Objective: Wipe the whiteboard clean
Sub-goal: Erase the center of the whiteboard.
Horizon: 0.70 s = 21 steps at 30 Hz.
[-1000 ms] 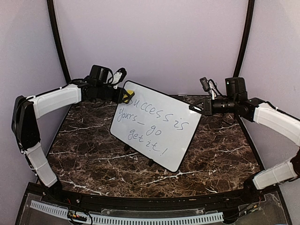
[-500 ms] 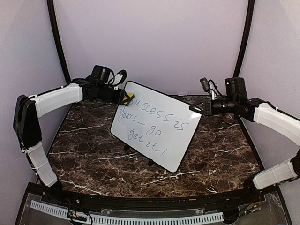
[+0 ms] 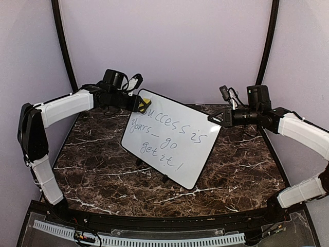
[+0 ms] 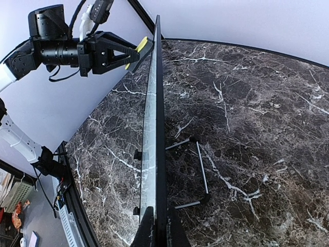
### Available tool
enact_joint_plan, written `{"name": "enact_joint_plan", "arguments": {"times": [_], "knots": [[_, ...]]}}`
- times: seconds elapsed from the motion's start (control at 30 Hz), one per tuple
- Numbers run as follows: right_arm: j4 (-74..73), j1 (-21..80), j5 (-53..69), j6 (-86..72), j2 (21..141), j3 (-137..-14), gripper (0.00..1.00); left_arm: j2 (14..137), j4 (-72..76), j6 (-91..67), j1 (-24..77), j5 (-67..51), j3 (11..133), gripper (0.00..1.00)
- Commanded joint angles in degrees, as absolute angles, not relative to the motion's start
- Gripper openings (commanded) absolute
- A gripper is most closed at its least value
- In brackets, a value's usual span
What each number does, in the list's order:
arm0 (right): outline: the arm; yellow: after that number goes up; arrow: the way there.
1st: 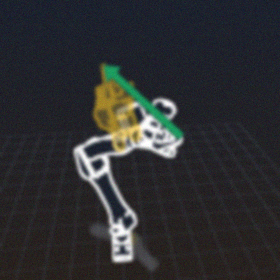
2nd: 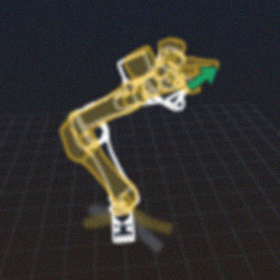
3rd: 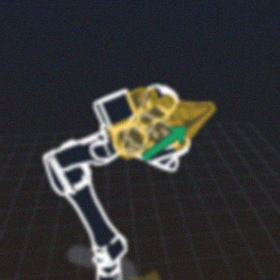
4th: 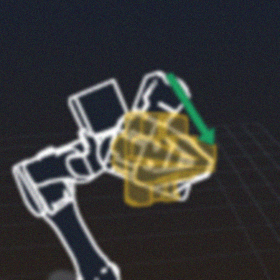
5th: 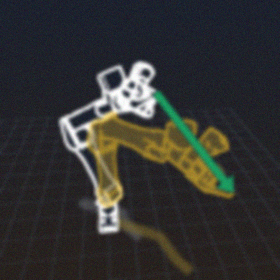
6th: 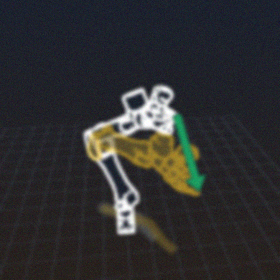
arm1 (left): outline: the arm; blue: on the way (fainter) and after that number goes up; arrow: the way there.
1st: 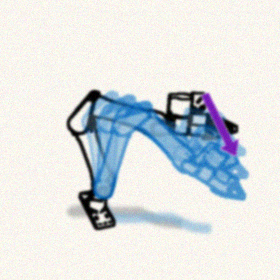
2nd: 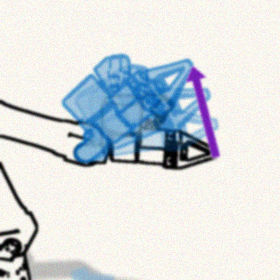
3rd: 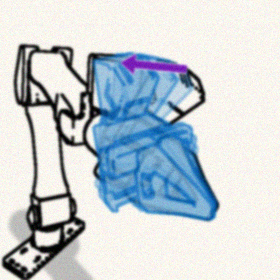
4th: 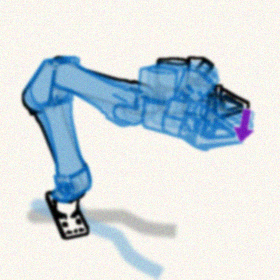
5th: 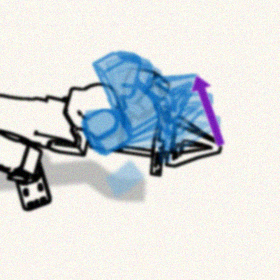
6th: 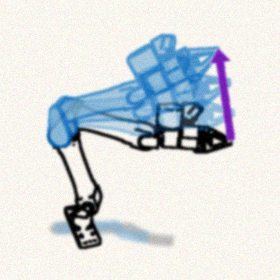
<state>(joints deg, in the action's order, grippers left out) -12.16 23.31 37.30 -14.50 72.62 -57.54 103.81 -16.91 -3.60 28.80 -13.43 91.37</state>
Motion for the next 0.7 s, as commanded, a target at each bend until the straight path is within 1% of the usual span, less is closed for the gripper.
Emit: {"name": "enact_joint_plan", "arguments": {"times": [0.0, 0.2, 0.5, 0.67], "knots": [[-9.7, 24.6, 39.2, -8.2, 72.3, -59.3, 0.0, 100.8, -18.5, -3.3, 29.8, -15.1, 85.8, 0.13], [-9.6, 24.6, 39.5, -8.3, 72.6, -59.4, 0.0, 99.8, -17.1, -3.4, 29.9, -14.2, 83.5, 0.13], [-9.9, 24.8, 39.3, -8.2, 72.2, -59.4, 0.0, 104.7, -17.2, -3.4, 29.9, -13.8, 93.1, 0.13], [-10.2, 25.0, 39.2, -8.1, 71.9, -59.5, 0.0, 106.0, -17.5, -3.2, 29.9, -13.3, 95.1, 0.13]]}}
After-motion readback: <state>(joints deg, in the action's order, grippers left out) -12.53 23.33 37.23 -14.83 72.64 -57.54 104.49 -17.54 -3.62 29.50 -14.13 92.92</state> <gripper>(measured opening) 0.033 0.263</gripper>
